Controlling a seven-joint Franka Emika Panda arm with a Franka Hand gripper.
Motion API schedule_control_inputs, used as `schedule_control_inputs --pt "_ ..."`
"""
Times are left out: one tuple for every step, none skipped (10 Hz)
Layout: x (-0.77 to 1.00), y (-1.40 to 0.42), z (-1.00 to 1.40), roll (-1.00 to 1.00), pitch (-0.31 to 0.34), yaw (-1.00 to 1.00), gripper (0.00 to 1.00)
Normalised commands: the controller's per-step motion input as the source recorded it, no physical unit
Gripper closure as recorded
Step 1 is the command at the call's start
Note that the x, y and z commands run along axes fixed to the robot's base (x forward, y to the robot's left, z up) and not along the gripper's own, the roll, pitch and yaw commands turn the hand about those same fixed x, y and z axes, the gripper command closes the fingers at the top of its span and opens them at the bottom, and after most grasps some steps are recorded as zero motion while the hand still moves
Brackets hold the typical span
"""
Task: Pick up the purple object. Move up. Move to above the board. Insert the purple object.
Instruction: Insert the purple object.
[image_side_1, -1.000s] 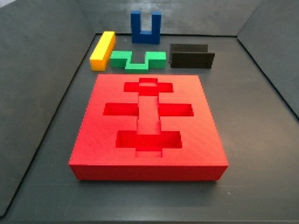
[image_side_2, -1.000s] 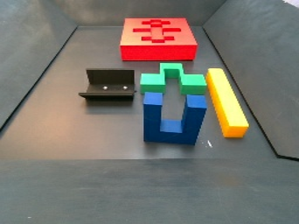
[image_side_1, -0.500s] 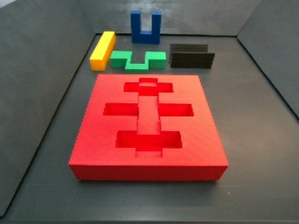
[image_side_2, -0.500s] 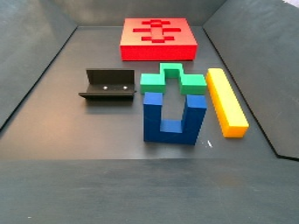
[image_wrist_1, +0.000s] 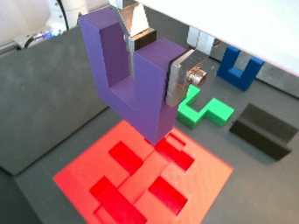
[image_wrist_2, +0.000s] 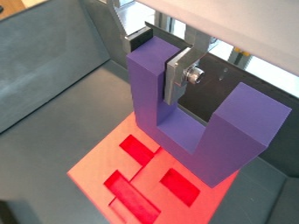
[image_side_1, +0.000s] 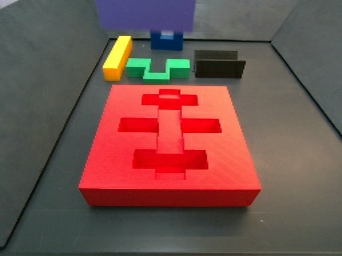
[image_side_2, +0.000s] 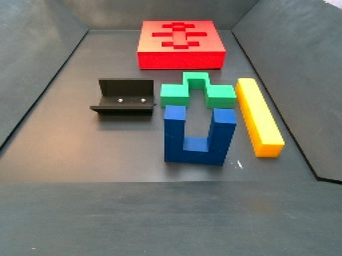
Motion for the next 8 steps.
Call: schedule_control_inputs --pt "0.34 -0.71 -0.42 0.12 0.004 0.10 1.00" --pt "0.39 -0.36 -0.48 -0.05 -0.027 0.30 1.00" --pt "0.14 -0.26 -0.48 -0.18 -0.114 0.30 1.00" --pt "0.14 -0.22 -0.47 -0.18 -0.096 0.31 1.00" --pt "0.07 -0.18 -0.48 -0.14 -0.057 0.21 1.00" --pt "0.00 -0.19 -0.47 -0.06 -0.051 0.10 1.00" --pt "0.00 -0.34 -0.49 0.00 -0.044 0.04 1.00" --pt "0.00 -0.39 -0.55 0.11 -0.007 0.05 1.00"
